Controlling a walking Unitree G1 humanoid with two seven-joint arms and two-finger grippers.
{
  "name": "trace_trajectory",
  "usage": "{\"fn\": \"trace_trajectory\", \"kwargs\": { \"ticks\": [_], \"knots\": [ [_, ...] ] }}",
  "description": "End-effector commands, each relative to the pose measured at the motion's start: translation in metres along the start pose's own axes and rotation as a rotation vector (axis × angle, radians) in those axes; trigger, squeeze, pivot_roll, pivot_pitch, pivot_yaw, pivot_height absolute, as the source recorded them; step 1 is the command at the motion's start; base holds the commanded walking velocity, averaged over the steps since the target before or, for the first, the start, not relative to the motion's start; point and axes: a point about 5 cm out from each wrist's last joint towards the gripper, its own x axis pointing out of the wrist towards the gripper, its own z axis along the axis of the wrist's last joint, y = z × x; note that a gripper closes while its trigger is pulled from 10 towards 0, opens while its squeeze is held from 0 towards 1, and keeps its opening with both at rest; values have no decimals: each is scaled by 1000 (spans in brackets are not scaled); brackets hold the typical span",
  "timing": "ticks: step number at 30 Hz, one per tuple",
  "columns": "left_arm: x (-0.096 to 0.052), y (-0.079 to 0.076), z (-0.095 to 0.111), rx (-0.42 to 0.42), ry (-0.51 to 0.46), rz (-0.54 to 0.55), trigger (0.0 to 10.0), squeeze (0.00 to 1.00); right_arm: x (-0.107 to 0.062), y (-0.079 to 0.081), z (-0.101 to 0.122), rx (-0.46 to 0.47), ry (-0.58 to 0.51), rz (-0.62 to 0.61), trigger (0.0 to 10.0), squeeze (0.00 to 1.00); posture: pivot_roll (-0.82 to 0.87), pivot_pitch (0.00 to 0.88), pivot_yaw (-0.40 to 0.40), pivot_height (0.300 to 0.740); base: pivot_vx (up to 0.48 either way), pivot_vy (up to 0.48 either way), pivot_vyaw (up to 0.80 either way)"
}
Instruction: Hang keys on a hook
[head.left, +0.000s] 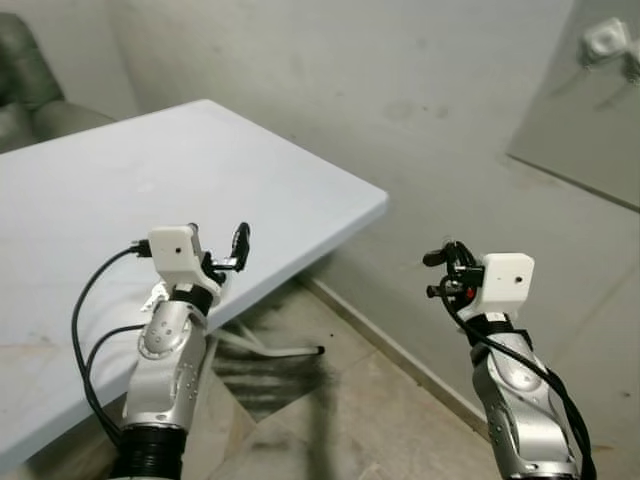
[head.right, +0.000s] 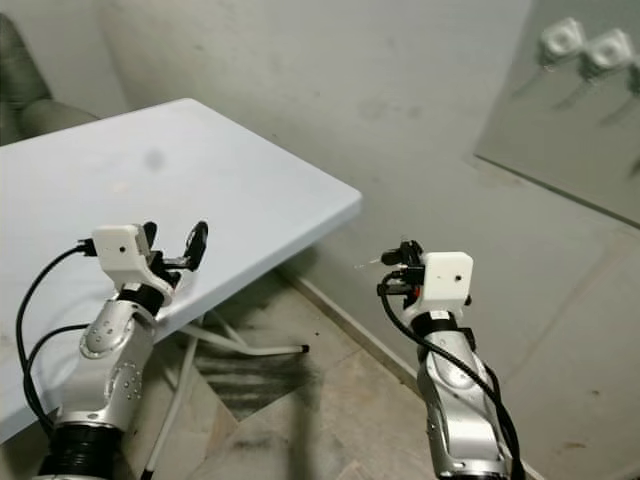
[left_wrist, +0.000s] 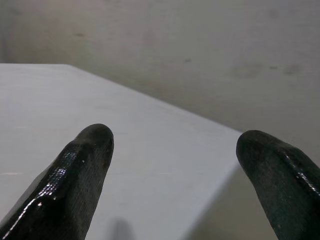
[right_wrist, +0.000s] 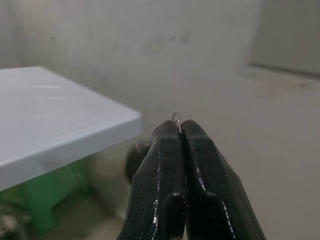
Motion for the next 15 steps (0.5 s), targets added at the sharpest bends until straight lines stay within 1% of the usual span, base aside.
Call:
{"fn": "trace_trajectory", "kwargs": {
  "ticks": [1, 15],
  "knots": [
    [0, 4, 4, 19, -2, 11, 10000, 0, 2, 4, 5, 4, -16, 11, 10000, 0, -20, 0, 11, 732, 0, 0, -719],
    [0, 2, 1, 12, 21, 12, 10000, 0, 2, 5, 5, -1, -14, 26, 10000, 0, -19, 0, 2, 732, 0, 0, -718]
  ]
}}
